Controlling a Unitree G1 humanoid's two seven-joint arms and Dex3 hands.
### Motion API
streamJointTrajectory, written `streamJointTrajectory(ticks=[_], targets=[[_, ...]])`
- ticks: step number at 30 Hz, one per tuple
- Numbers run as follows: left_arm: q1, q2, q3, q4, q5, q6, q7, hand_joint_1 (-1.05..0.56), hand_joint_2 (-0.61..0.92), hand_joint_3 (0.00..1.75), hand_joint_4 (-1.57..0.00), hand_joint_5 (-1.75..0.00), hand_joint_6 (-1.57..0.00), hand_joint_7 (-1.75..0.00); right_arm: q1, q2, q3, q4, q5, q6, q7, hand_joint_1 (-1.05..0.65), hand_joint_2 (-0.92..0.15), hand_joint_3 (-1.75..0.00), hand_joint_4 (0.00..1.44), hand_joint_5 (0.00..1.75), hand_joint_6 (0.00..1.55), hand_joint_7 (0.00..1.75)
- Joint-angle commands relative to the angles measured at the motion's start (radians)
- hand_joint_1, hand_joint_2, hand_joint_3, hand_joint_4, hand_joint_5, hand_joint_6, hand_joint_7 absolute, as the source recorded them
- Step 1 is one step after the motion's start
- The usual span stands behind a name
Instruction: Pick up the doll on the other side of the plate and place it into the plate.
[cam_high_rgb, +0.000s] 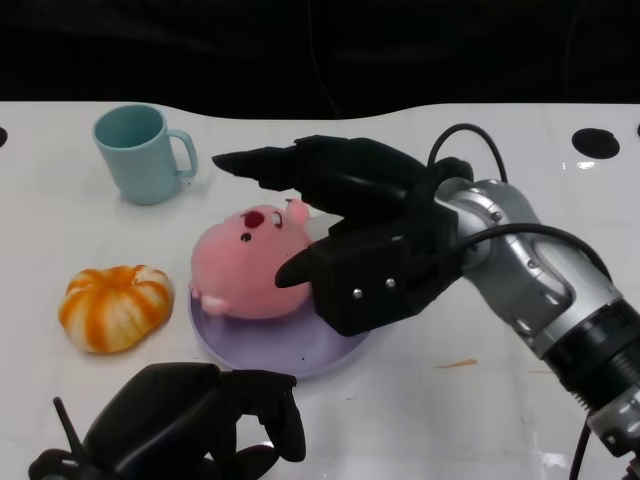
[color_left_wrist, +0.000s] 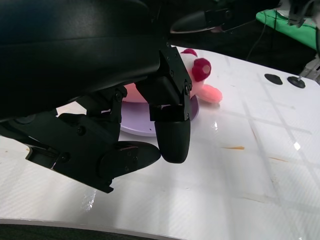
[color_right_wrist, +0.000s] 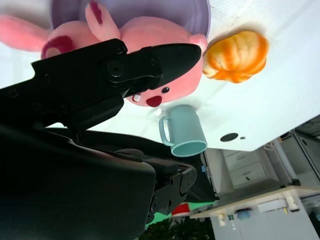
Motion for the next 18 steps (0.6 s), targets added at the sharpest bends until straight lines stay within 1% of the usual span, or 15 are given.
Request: streamJointTrajectory(ticks=[1,2,4,9,11,13,18], targets=[[-0.005,0.003,0.002,0.001,0.005,0.012,0.002,-0.21,0.7,0.7,-0.75,-1.36,-0.79,-1.08,0.028,-0.059,-0.035,-0.073,0.044,0.001,0.046,-0.93,-0.92,-0.18,0.0,0.15,0.03,0.01],[-0.005,0.001,0.002,-0.002,0.007,0.018,0.0,-0.22,0.7,0.7,-0.75,-1.35,-0.79,-1.08,0.038,-0.08,-0.045,-0.097,0.06,-0.006,0.062,-0.92,-0.92,-0.18,0.0,0.16,0.03,0.01],[-0.006,0.001,0.003,-0.004,0.007,0.024,-0.002,-0.22,0.71,0.69,-0.75,-1.35,-0.79,-1.07,0.054,-0.105,-0.058,-0.129,0.081,-0.013,0.084,-0.9,-0.92,-0.17,0.0,0.25,0.05,0.02],[-0.007,0.012,0.008,0.005,0.0,0.001,0.007,-0.21,0.72,0.67,-0.76,-1.34,-0.79,-1.06,0.113,-0.19,-0.096,-0.214,0.145,-0.028,0.149,-0.87,-0.92,-0.15,0.0,0.34,0.08,0.03],[-0.007,0.013,0.01,0.009,-0.002,-0.007,0.01,-0.21,0.72,0.66,-0.76,-1.35,-0.79,-1.06,0.126,-0.204,-0.102,-0.233,0.154,-0.023,0.159,-0.86,-0.92,-0.16,0.0,0.38,0.08,0.04],[-0.006,0.016,0.014,0.009,-0.004,-0.008,0.007,-0.21,0.72,0.66,-0.76,-1.34,-0.79,-1.06,0.173,-0.232,-0.126,-0.265,0.191,-0.022,0.177,-0.83,-0.92,-0.14,0.0,0.41,0.1,0.04],[-0.002,0.019,0.02,0.005,-0.001,0.002,0.0,-0.21,0.72,0.66,-0.76,-1.33,-0.79,-1.06,0.288,-0.276,-0.186,-0.326,0.279,-0.035,0.191,-0.76,-0.92,-0.11,0.02,0.48,0.15,0.07]])
